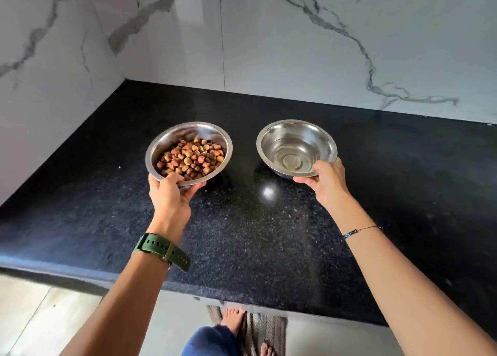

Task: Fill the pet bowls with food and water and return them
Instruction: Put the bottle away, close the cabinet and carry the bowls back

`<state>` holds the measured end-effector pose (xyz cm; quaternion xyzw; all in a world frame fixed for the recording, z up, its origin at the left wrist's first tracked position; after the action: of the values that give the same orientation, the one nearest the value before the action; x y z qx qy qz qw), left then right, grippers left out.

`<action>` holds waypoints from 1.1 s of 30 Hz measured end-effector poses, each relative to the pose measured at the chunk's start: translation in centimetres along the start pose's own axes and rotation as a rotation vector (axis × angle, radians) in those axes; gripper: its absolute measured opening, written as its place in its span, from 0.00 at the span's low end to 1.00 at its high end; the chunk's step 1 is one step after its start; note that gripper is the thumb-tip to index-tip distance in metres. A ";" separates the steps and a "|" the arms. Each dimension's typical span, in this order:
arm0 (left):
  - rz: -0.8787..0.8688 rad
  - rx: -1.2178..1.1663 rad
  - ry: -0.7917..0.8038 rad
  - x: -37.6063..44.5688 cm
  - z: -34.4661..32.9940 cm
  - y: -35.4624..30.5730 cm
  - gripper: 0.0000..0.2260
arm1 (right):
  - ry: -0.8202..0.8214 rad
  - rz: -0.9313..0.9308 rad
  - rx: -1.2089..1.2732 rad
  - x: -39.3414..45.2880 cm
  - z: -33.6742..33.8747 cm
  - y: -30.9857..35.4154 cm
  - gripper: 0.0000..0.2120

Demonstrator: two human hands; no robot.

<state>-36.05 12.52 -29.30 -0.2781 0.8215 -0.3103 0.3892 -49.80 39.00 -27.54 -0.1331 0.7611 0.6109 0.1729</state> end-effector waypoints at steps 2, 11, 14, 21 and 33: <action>-0.049 -0.022 -0.015 -1.0 1.6 -1.1 0.23 | 0.049 -0.001 -0.025 -0.8 -0.5 -0.3 0.21; -0.280 -0.047 -0.151 -8.4 13.0 -6.2 0.25 | 0.354 -0.075 -0.138 -5.3 -5.8 -3.4 0.23; -0.333 -0.077 -0.212 -10.3 17.6 -7.5 0.28 | 0.432 -0.082 -0.166 -7.8 -8.6 -4.7 0.22; -0.408 -0.166 -0.359 -13.2 26.2 -10.6 0.28 | 0.631 -0.073 -0.242 -14.9 -15.7 -7.6 0.22; -0.477 -0.263 -0.576 -17.4 40.3 -18.2 0.22 | 0.802 -0.179 -0.386 -27.0 -29.0 -17.0 0.22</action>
<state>10.05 0.95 -28.27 -0.5843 0.6238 -0.1934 0.4817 -21.29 6.74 -25.45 -0.4542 0.6255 0.6246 -0.1114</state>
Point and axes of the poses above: each hand's wrist, its own x-axis towards the middle knuckle, its own z-axis out of the back of the hand, y = z × x, the point moved 5 cm from there along x, towards the middle knuckle, and after that the axes turned 4 degrees about -x, right-handed, at the moved point
